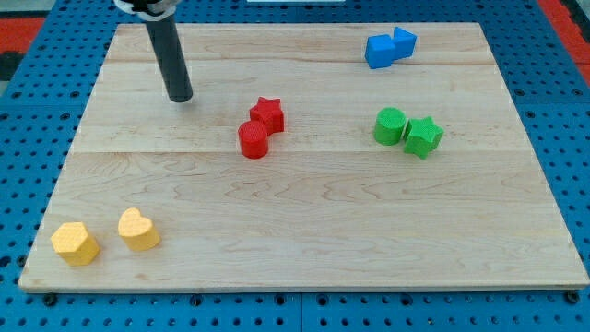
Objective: Nudge the yellow hexagon down a bit
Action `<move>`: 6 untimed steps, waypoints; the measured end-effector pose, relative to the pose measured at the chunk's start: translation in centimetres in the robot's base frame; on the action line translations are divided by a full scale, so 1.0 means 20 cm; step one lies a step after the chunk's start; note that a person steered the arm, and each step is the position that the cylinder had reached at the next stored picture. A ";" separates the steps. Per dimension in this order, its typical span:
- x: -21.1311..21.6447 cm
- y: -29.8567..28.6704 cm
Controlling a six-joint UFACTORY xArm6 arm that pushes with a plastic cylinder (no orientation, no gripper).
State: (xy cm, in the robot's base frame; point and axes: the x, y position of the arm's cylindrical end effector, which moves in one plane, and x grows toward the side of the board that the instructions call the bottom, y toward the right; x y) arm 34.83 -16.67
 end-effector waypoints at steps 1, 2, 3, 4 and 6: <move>0.00 -0.10; 0.00 -0.19; 0.25 -0.20; 0.51 -0.18; 0.64 -0.56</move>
